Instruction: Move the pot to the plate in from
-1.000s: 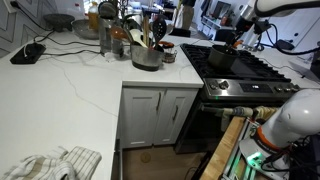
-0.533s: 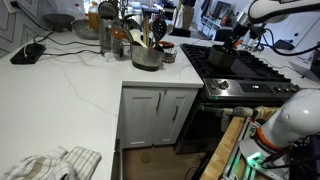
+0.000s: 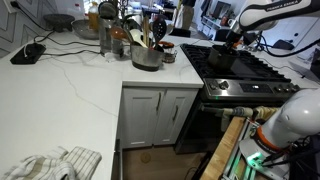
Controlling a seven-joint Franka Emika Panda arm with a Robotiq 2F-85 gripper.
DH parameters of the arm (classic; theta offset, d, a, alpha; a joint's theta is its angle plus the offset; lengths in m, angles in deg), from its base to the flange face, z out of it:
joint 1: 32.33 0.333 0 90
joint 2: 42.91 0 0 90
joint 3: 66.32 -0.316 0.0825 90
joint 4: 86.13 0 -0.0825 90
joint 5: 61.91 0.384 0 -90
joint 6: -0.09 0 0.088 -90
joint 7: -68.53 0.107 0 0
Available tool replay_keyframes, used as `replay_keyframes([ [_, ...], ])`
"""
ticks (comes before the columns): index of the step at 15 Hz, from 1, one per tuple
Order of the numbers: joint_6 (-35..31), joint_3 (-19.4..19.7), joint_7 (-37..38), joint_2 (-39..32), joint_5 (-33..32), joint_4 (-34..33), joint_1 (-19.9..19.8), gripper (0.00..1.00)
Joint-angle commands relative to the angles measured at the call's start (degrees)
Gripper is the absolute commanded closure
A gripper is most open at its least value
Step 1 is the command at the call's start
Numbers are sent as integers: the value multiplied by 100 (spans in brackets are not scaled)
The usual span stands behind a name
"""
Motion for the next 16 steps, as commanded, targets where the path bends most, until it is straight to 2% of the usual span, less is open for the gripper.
replay_keyframes([
  [1, -242, 48, -234, -266, 91, 60, 26, 47],
  [7, -252, 28, -272, -470, 75, -12, -25, 94],
  [8, -251, 23, -285, -480, 62, -31, -37, 99],
  [13, -350, -21, -333, -459, -96, -154, -71, 99],
  [16, -433, -86, -433, -465, -418, -284, -104, 99],
])
